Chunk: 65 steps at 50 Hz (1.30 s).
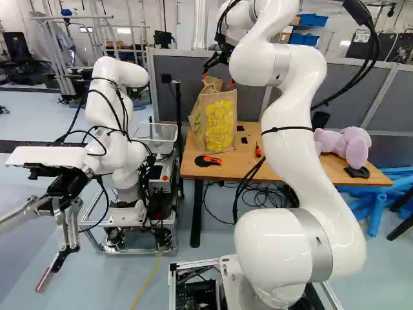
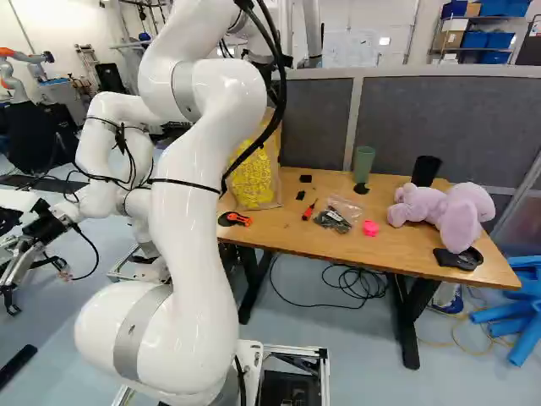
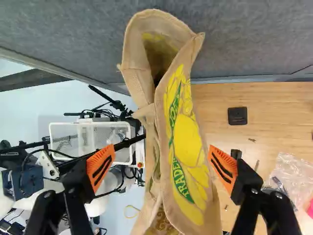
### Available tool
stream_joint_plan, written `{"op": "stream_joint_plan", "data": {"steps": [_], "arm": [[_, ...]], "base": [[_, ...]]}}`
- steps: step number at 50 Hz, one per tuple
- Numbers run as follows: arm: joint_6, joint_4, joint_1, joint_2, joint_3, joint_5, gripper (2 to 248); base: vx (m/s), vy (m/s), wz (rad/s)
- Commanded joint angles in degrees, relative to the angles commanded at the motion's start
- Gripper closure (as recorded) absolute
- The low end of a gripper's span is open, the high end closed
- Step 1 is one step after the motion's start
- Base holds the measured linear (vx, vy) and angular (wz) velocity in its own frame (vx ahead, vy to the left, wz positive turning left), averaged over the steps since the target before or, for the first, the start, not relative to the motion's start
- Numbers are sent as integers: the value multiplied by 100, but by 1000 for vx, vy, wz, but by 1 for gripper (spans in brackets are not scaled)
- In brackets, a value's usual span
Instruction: Pick up the bag on the ground and place it on the table
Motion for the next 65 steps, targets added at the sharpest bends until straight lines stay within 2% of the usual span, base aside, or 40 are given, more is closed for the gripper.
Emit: {"op": "stream_joint_plan", "data": {"steps": [29,65], "arm": [[0,0,0,203,-175,0,3],[0,0,0,216,-190,0,3]], "base": [[0,0,0],[0,0,0]]}}
